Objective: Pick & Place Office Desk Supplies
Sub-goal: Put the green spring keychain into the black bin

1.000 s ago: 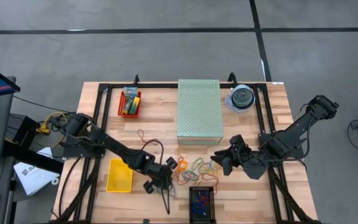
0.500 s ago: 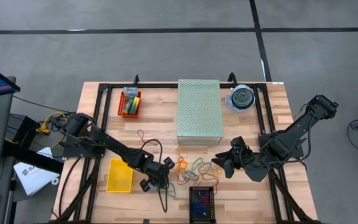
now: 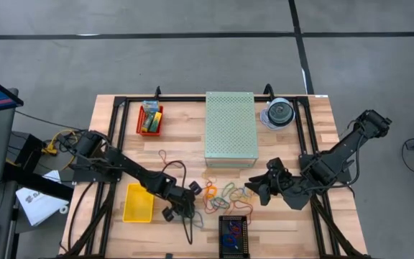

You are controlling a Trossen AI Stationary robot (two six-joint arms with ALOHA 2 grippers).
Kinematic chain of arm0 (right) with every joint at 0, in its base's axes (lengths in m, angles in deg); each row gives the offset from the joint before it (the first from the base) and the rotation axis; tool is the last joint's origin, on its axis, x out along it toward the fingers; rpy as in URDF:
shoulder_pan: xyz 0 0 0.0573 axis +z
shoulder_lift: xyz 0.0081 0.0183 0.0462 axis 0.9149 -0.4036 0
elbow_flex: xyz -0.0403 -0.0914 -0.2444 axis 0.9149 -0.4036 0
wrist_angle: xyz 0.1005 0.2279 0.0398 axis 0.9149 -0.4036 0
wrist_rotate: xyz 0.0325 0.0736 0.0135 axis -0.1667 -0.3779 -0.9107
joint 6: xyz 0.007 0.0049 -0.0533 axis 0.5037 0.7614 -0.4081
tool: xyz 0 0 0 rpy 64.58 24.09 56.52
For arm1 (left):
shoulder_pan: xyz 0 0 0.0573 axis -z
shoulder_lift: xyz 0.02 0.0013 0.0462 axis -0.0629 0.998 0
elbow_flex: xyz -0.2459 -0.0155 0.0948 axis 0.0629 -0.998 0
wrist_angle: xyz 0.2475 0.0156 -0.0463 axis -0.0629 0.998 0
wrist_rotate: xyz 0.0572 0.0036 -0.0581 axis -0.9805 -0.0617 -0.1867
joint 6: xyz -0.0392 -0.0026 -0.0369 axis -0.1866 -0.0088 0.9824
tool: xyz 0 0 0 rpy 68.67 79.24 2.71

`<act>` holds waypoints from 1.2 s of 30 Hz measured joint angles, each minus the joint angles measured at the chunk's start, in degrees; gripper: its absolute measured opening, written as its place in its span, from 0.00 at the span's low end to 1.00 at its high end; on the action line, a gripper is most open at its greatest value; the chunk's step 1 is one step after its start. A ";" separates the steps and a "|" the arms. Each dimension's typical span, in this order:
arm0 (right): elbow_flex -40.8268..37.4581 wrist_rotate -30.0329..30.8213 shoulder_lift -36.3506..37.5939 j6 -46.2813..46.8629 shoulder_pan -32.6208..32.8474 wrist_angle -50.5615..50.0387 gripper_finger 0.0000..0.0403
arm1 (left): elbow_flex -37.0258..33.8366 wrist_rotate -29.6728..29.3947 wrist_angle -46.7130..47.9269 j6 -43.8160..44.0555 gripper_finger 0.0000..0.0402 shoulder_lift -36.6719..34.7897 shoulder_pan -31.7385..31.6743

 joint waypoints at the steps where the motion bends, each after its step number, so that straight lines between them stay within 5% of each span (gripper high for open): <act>1: 0.01 0.01 0.01 0.16 0.00 0.00 0.44 | -0.39 0.00 -0.42 0.00 0.26 -0.01 0.00; 36: 0.01 0.01 0.00 2.08 0.00 0.23 0.43 | -1.20 6.22 -2.91 1.35 0.26 -0.02 -1.07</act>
